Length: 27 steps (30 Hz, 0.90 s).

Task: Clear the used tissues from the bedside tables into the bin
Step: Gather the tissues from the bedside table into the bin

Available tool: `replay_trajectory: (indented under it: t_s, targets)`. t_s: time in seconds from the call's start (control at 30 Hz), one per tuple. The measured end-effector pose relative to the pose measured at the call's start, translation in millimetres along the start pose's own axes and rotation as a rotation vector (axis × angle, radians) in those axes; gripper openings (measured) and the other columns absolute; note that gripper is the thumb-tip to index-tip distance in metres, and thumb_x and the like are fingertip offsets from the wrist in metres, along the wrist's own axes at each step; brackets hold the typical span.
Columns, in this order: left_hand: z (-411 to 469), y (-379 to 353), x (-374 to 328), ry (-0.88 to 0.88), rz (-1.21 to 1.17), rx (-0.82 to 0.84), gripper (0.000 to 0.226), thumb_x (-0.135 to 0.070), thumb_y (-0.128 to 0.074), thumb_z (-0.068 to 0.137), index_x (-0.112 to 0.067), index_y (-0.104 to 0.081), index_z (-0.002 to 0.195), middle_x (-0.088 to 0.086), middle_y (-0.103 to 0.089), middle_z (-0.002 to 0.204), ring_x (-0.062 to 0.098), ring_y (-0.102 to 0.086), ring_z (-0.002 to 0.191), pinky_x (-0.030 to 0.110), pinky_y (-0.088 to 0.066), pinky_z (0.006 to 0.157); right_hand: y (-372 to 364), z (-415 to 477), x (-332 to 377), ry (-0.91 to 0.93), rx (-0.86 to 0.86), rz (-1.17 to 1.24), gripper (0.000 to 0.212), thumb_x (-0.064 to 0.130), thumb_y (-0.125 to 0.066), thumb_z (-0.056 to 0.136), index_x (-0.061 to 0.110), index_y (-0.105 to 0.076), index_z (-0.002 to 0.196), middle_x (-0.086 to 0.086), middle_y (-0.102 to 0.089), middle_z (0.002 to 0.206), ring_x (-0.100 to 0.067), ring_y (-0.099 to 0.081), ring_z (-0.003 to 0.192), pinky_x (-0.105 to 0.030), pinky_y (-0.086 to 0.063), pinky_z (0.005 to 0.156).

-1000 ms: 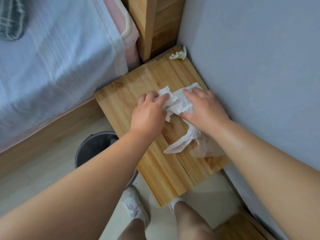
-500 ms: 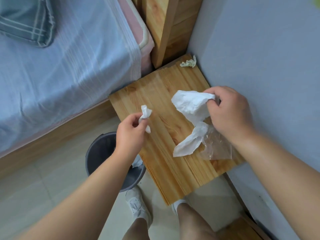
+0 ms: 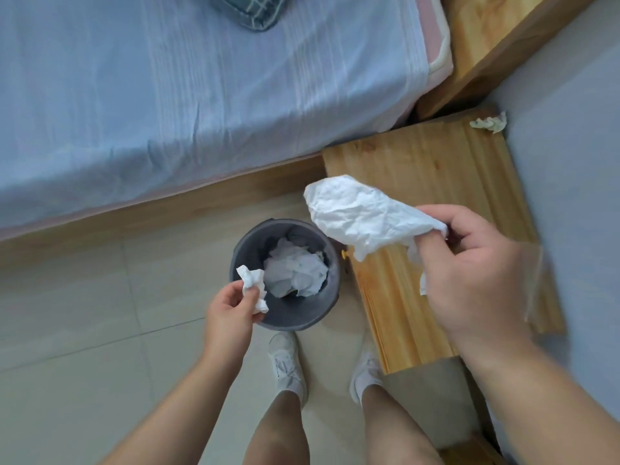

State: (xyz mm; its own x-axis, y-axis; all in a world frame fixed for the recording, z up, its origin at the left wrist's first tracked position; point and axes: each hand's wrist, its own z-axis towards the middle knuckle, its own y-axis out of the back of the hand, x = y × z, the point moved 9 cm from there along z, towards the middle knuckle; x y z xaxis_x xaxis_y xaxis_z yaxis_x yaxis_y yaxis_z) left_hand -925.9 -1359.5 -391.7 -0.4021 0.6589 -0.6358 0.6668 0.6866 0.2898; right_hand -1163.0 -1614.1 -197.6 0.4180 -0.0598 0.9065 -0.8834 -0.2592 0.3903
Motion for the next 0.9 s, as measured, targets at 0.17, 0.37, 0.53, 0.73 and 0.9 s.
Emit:
replay_trajectory:
  t_s: [0.17,0.37,0.53,0.73,0.9]
  targets:
    - [16.8,17.4,24.2,0.067,-0.042,0.011,0.009,-0.019,-0.066,0.104,-0.020,-0.074,0.102,0.003,-0.080,0.095,0.017,-0.076,0.081,0.018,-0.061,0.062,-86.4,-30.2,-62.3,-0.155,0.165,-0.037,0.019,0.023,-0.067,0.095,0.034,-0.074,0.081,0.003,-0.064,0.070,-0.003,-0.053,0.060,-0.011,-0.041,0.053]
    - [49.7,25.2,48.9,0.094,0.010,-0.014,0.008,-0.015,-0.067,0.101,-0.020,-0.073,0.104,0.005,-0.081,0.098,0.017,-0.078,0.080,0.019,-0.062,0.060,-162.1,-61.6,-141.4,-0.299,0.299,-0.207,0.017,0.024,-0.060,0.093,0.031,-0.073,0.087,0.017,-0.062,0.073,-0.005,-0.057,0.070,-0.020,-0.040,0.059]
    - [71.1,21.5,68.4,0.118,0.068,0.019,0.025,-0.018,-0.068,0.101,-0.016,-0.069,0.125,0.003,-0.079,0.103,0.015,-0.077,0.085,0.031,-0.066,0.073,-206.0,-74.0,-184.5,-0.352,0.386,-0.320,0.021,0.024,-0.062,0.099,0.021,-0.074,0.115,0.012,-0.066,0.096,-0.021,-0.068,0.099,-0.044,-0.062,0.084]
    - [73.7,11.5,74.8,0.125,0.116,0.131,0.066,-0.028,-0.073,0.099,-0.033,-0.042,0.157,-0.013,-0.063,0.123,0.007,-0.068,0.106,0.024,-0.057,0.066,-225.2,-80.7,-216.9,-0.482,0.637,-0.403,0.067,0.033,-0.068,0.095,0.029,-0.042,0.156,-0.001,-0.053,0.153,-0.027,-0.054,0.136,-0.046,-0.050,0.109]
    - [59.5,7.2,52.2,0.049,0.277,0.064,0.055,-0.033,-0.071,0.100,-0.031,-0.050,0.152,-0.003,-0.059,0.135,0.015,-0.065,0.108,0.040,-0.062,0.086,-185.4,-79.5,-193.9,-0.372,0.588,-0.390,0.049,0.035,-0.068,0.094,0.030,-0.059,0.142,0.006,-0.064,0.140,-0.016,-0.059,0.129,-0.032,-0.049,0.102]
